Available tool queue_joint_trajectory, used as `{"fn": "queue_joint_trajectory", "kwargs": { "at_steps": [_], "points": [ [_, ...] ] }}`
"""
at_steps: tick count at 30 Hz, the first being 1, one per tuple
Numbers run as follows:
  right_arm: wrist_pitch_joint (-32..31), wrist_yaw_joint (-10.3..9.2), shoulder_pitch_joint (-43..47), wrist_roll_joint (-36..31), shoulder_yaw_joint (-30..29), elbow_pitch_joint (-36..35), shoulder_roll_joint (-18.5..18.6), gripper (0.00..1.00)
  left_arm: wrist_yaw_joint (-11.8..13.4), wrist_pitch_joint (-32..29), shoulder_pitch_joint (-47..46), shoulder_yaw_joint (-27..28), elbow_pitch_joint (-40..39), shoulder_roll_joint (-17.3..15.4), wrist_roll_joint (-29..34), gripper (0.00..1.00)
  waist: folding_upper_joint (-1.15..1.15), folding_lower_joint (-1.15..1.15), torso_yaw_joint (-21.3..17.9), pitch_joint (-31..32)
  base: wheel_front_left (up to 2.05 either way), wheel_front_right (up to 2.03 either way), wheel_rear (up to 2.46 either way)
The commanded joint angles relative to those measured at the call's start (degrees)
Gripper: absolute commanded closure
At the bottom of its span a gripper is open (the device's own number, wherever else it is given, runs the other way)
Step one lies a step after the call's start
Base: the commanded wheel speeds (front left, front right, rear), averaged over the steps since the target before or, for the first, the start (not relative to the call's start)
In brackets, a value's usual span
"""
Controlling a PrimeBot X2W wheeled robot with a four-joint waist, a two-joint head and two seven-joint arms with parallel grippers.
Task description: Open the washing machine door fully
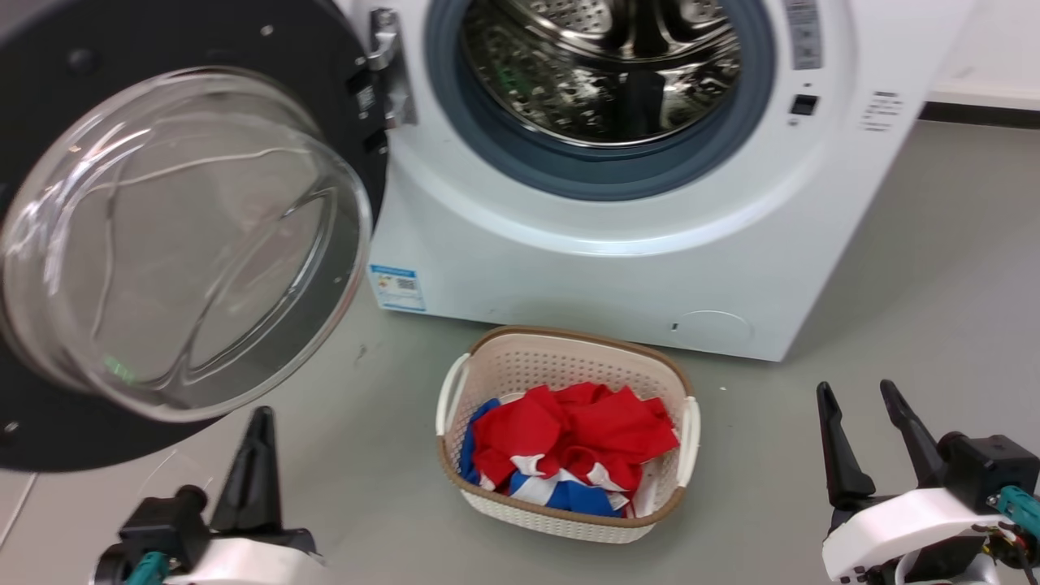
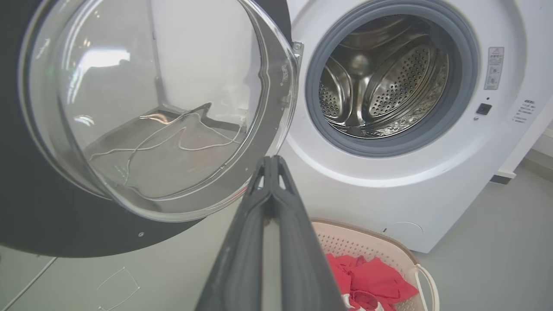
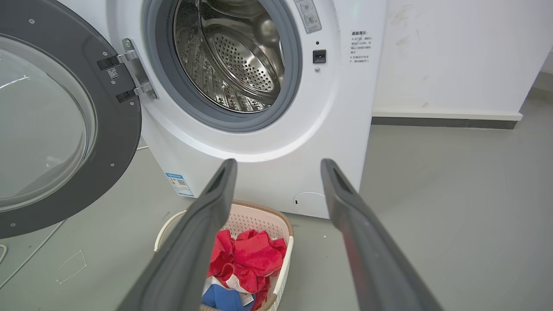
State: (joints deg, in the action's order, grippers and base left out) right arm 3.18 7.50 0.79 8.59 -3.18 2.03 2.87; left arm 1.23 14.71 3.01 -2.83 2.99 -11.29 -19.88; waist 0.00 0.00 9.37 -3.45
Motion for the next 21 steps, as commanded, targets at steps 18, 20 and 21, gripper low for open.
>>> {"fn": "queue_joint_trajectory", "kwargs": {
  "at_steps": [18, 20, 21],
  "points": [
    [-0.3, -0.01, 0.0, -0.6, 2.4, 0.9, 0.0, 0.00, -0.2, -1.6, -5.3, -3.8, 6.8, -0.1, 2.1, 0.00, 0.00, 0.00, -11.5, 1.7, 0.00, 0.00, 0.00],
    [-0.1, -0.01, -0.1, -0.7, 2.5, 1.0, 0.0, 0.00, 0.2, -1.7, -5.5, -4.0, 7.0, -0.2, 2.2, 0.00, 0.00, 0.00, -12.0, 1.5, 0.00, 0.00, 0.00],
    [0.0, -0.01, -0.2, -0.8, 2.6, 1.1, 0.0, 0.00, 0.2, -1.8, -5.5, -4.1, 7.2, -0.2, 2.2, 0.00, 0.00, 0.00, -12.2, 1.5, 0.00, 0.00, 0.00]
  ]
}}
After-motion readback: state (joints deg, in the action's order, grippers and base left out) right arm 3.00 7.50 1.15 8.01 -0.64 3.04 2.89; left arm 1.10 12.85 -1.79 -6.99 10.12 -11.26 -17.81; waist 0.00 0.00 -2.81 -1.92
